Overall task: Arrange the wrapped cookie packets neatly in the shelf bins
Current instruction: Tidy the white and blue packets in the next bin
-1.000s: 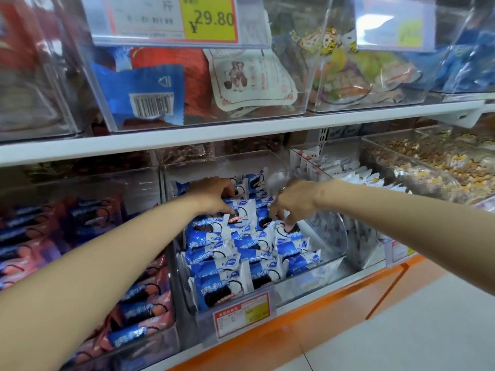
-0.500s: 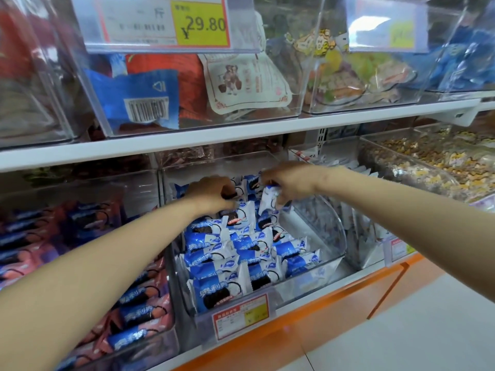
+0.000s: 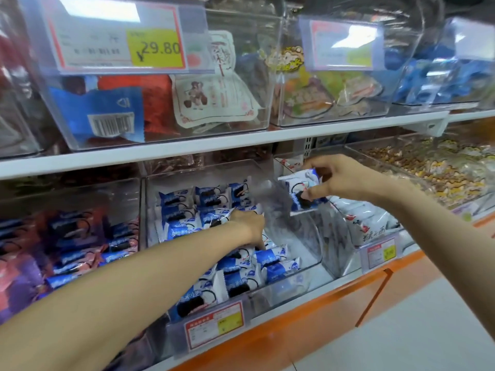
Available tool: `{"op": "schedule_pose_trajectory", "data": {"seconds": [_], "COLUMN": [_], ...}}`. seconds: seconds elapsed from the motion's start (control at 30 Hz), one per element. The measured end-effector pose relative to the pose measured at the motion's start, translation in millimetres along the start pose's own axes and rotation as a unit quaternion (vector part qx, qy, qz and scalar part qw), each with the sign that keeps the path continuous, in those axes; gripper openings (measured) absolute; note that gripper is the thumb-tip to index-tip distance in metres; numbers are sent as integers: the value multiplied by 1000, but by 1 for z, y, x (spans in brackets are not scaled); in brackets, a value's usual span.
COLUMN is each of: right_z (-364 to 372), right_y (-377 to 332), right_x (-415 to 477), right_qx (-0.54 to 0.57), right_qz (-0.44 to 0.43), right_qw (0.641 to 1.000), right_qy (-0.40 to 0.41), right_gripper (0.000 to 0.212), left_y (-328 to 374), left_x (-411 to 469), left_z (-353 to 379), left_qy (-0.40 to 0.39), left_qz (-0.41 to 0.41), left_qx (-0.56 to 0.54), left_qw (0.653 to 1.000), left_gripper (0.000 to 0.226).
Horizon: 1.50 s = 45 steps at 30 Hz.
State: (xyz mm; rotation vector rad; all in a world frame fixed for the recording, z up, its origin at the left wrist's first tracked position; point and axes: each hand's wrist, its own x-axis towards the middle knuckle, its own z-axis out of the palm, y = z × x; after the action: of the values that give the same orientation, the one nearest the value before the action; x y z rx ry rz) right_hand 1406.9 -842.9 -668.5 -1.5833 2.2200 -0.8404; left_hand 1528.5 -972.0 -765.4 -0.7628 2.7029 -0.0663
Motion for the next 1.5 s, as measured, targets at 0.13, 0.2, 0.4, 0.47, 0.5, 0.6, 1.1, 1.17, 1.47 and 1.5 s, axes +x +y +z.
{"op": "schedule_pose_trajectory", "data": {"seconds": [0.13,0.2,0.4,0.47,0.5,0.6,1.1,1.17,1.47,1.5], "right_z": [-3,-3,-6,-5,-5,-2,35,48,109,111], "right_y": [8,8,15,14,14,13,-26,-31,-19,-18], "right_x": [-6,-9,-10,-10,-9,-3,35,38,44,45], "right_qx": [91,146,186,194,192,160,-127,-212,-465,-473], "right_qz": [23,35,28,30,29,26,-59,-85,-115,-120], "right_qw": [994,988,982,980,981,986,988,968,856,854], "right_qy": [47,42,6,10,14,29,-72,-106,-196,-181], "right_gripper": [21,24,33,32,32,30,48,43,31,30], "left_y": [2,0,-11,-13,-13,-14,-61,-63,-70,-70], "left_x": [5,7,12,12,12,12,-35,-37,-43,-43], "left_z": [-3,-2,-4,-4,-2,5,14,15,12,13], "left_qy": [-38,-53,-52,21,58,121,-32,-14,-15,-15], "left_qz": [-19,-14,12,3,-2,-7,129,117,82,82], "left_qx": [-67,-99,-135,-91,-65,-11,-102,-98,-68,-67], "left_qw": [997,994,989,996,996,993,986,988,994,994], "left_gripper": [40,36,13,15,16,22,31,28,27,26]}}
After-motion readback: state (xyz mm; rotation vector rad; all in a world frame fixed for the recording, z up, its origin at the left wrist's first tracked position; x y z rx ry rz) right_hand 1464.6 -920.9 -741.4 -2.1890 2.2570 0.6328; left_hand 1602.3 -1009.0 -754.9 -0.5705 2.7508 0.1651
